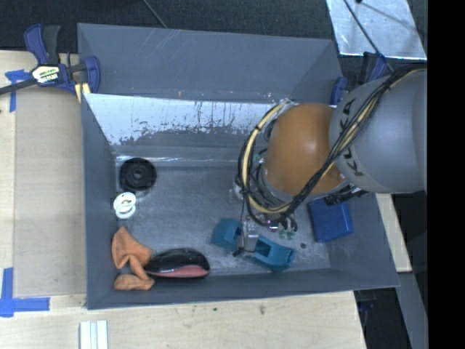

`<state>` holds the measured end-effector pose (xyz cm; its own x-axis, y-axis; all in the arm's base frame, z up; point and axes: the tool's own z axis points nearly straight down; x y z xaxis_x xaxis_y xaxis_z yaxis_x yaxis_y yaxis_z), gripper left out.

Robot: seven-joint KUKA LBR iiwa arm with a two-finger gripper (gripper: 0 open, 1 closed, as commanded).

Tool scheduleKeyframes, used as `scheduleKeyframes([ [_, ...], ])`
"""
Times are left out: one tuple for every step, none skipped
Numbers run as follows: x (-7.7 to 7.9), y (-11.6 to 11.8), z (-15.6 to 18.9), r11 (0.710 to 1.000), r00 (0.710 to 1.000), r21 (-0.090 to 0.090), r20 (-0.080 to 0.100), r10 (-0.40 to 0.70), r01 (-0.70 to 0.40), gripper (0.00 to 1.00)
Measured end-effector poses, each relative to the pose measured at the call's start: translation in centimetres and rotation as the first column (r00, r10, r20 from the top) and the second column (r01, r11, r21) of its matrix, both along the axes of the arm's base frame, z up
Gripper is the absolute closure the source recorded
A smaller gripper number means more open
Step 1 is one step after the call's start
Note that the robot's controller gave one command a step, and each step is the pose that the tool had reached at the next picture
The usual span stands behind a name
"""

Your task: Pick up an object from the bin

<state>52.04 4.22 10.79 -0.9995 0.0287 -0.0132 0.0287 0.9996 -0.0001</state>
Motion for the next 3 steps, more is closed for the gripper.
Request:
scheduleKeyframes([
  [-2.8,-0.1,-3.2,0.999,0.999,0.006,-0.008,-0.041,0.041,0.00],
  [-1.4,0.4,-3.6,0.999,0.999,-0.001,-0.017,-0.033,0.033,1.00],
  [-1.4,0.4,-3.6,0.999,0.999,0.000,-0.017,-0.034,0.034,1.00],
])
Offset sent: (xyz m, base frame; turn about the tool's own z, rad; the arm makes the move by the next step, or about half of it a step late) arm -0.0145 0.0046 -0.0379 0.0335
